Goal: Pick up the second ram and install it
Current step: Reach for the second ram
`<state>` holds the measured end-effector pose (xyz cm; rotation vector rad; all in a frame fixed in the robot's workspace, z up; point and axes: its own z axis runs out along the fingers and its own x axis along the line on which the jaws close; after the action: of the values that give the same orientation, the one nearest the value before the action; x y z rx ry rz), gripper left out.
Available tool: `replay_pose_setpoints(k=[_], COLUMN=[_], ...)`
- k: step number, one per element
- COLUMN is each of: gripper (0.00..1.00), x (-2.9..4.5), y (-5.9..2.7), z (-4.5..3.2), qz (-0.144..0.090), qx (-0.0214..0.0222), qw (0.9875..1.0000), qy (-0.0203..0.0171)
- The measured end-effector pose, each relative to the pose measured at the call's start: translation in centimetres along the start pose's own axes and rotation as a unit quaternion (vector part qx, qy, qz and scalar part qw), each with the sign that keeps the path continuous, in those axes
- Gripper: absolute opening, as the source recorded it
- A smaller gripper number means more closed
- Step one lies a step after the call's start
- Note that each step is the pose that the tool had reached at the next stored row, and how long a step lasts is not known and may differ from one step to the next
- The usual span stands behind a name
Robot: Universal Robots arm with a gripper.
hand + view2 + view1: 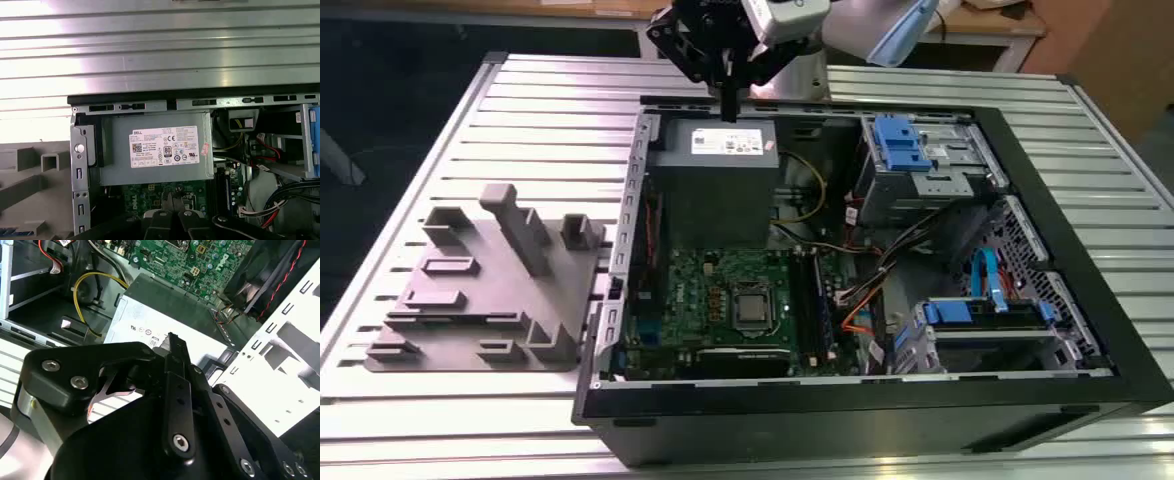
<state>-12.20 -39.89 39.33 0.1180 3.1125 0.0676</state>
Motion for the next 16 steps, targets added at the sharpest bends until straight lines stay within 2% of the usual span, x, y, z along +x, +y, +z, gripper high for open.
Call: replay_pose_setpoints(k=[11,16], gripper=[0.07,0.07], x=[0.02,0.43], y=[0.0,-0.03], z=[0.0,-0.01], qz=[0.0,0.0], qx=[0.0,0.0], qw=[1.0,1.0], qy=[0.0,0.0])
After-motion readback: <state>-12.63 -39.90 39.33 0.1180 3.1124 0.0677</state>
